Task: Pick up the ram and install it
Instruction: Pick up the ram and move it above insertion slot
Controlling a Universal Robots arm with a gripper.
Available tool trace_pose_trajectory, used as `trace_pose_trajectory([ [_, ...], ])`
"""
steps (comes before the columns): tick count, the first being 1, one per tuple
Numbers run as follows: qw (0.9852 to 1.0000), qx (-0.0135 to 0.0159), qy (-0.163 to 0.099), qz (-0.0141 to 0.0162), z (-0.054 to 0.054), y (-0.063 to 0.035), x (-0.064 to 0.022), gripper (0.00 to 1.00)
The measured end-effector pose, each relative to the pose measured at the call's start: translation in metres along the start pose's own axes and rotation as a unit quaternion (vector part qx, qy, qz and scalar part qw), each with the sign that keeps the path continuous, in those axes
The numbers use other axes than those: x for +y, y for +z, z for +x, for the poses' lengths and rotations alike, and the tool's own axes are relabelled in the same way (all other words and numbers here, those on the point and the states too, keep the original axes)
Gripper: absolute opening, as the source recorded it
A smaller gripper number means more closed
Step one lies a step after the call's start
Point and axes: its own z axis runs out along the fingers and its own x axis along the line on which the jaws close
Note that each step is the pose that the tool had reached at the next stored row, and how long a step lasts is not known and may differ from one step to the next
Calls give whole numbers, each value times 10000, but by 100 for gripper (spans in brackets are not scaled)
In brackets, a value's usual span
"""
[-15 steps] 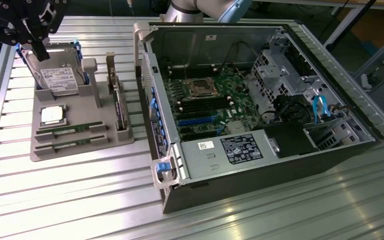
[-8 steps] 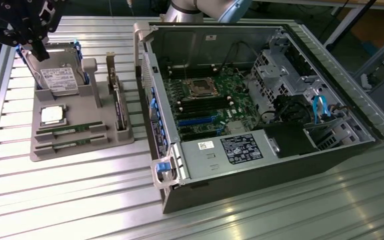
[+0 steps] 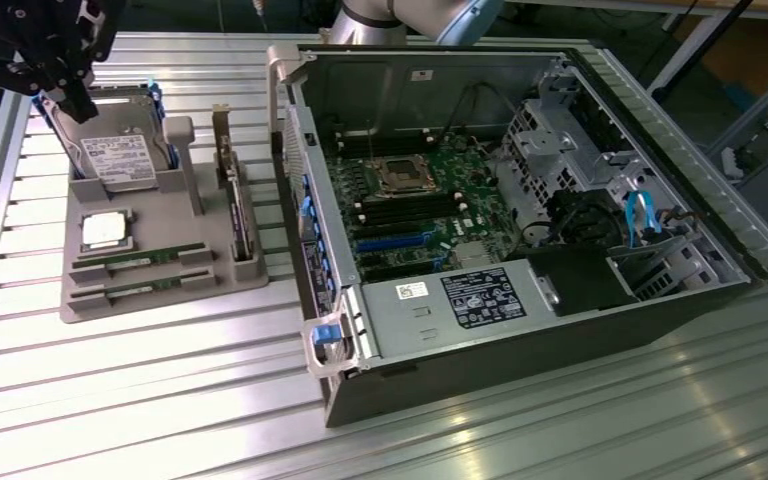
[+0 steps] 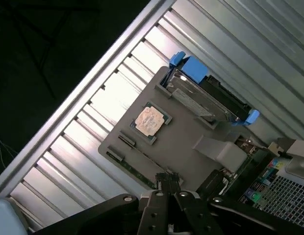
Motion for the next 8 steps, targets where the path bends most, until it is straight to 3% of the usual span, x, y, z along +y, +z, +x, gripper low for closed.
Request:
trace_pose_trajectory([
  [4,9995,14,-324,-6,0,1,0,10],
  [8,9977,29,-673,-12,0,2,0,10],
])
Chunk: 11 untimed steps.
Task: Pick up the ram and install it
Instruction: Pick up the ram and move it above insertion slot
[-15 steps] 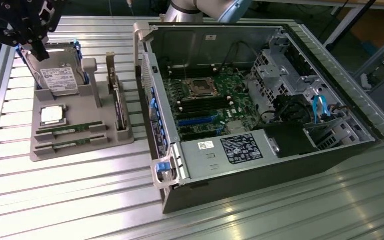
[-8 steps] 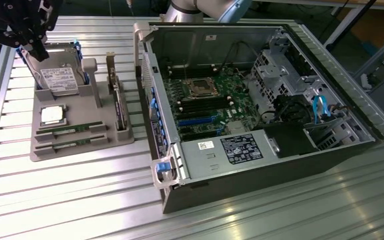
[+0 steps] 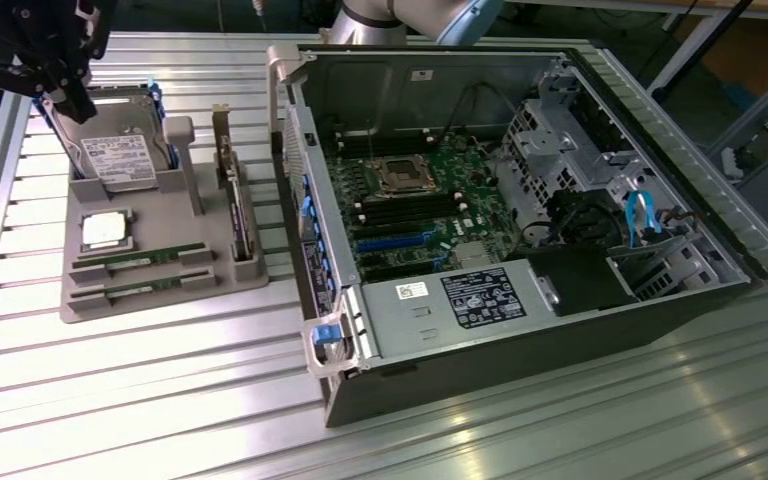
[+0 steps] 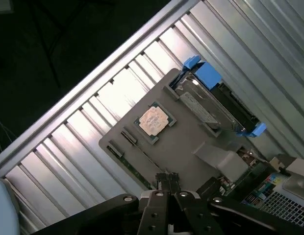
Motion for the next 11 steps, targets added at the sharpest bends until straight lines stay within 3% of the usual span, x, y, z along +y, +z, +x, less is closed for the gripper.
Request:
trace_pose_trajectory([
  [5,9977,31,-673,-11,0,2,-1,10],
  [7,9950,48,-1001,-14,0,3,-1,10],
  [11,9899,72,-1414,-18,0,3,-1,10],
])
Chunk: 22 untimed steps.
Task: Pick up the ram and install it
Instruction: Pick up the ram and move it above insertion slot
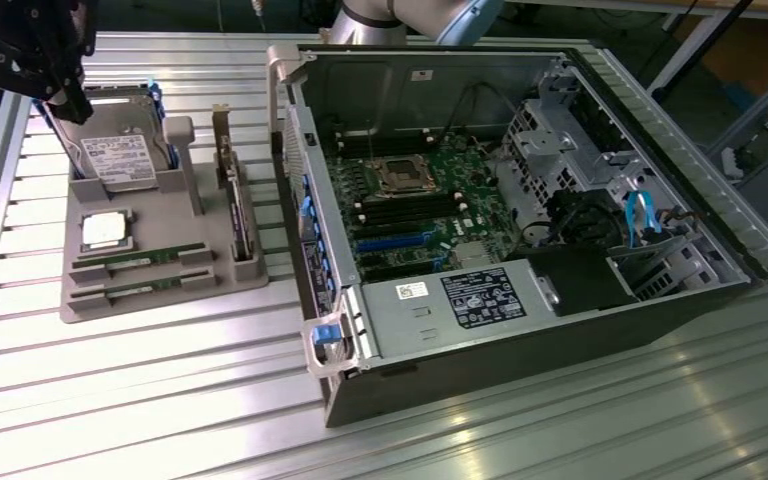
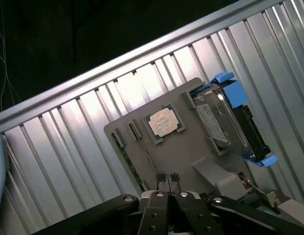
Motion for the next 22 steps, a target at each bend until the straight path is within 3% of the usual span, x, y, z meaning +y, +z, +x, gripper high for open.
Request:
trace_pose_trajectory([
  [1,9999,10,-156,-1,0,0,0,10],
  [3,9983,39,-584,-3,1,0,2,10],
  [9,9937,67,-1121,-8,1,2,2,10],
  [13,9873,86,-1587,-14,1,4,2,10],
  [15,9814,100,-1916,-19,1,5,3,10],
  [17,9778,108,-2094,-21,1,6,3,10],
  [19,9758,112,-2184,-23,1,8,3,10],
  [22,9751,113,-2215,-23,1,8,3,10],
])
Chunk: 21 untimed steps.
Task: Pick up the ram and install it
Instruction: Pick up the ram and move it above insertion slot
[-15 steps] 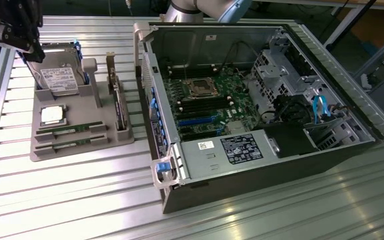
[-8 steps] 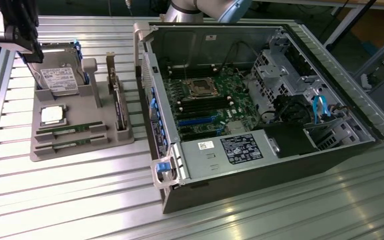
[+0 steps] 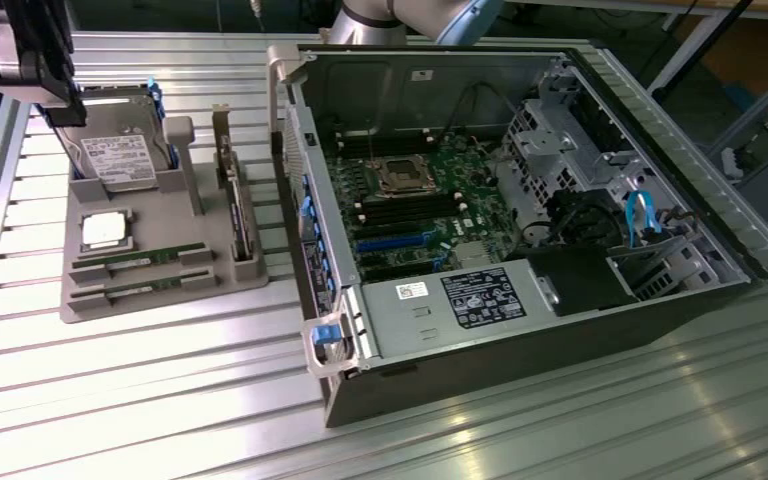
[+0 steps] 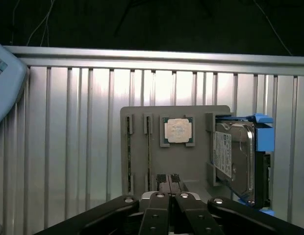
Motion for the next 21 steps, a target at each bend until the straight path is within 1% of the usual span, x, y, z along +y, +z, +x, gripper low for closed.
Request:
trace_pose_trajectory([
  [6,10000,0,-1,0,0,6,-1,10],
  [21,10000,0,-1,0,1,126,-5,10],
])
